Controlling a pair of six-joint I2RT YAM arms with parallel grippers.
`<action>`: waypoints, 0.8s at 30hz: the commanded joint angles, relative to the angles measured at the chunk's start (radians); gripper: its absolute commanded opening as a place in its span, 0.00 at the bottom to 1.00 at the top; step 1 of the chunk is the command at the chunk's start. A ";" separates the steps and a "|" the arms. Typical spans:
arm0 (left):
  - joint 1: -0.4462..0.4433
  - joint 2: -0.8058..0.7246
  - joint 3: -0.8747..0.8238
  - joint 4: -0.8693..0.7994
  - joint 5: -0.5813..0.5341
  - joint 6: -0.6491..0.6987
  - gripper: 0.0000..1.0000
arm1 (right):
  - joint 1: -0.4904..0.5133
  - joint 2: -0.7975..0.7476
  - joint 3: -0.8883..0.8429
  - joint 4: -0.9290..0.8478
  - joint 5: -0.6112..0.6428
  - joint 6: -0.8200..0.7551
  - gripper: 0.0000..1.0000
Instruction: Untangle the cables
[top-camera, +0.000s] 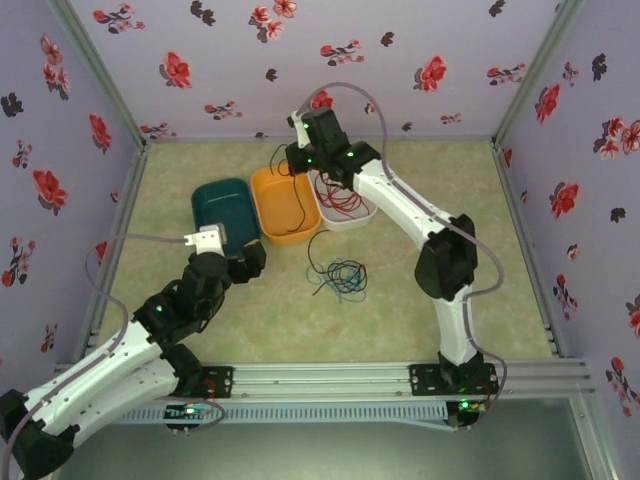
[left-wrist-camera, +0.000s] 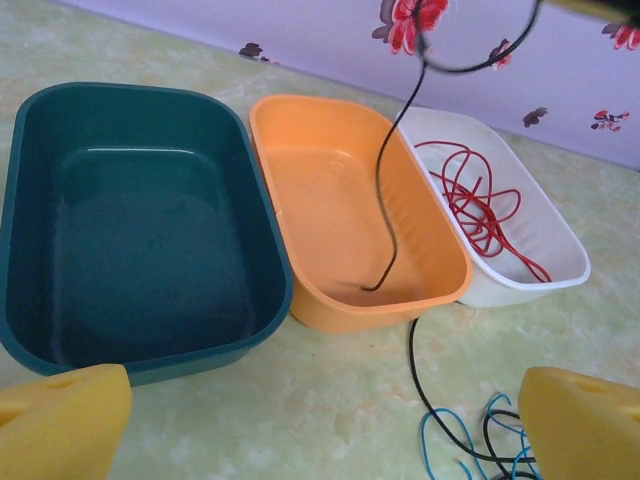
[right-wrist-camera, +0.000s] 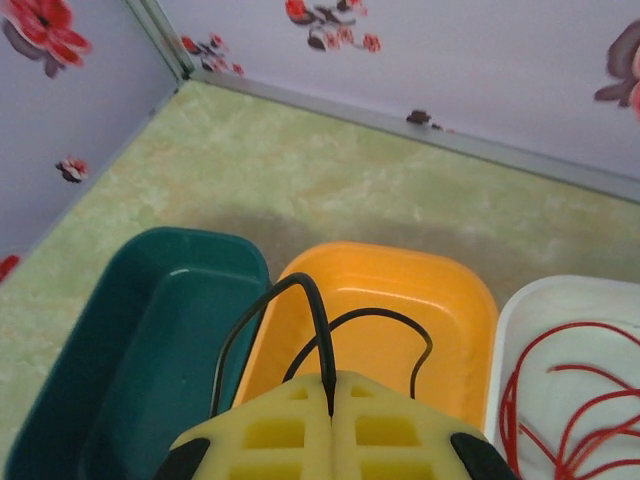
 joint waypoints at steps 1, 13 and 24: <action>0.011 -0.004 -0.017 -0.019 -0.029 -0.017 1.00 | -0.003 0.054 0.052 -0.021 -0.024 0.035 0.00; 0.011 0.027 -0.013 0.004 -0.008 -0.024 1.00 | -0.014 0.213 0.055 -0.050 -0.049 0.127 0.09; 0.012 0.103 0.017 0.024 0.026 -0.015 1.00 | -0.025 0.165 0.026 -0.101 -0.034 0.121 0.31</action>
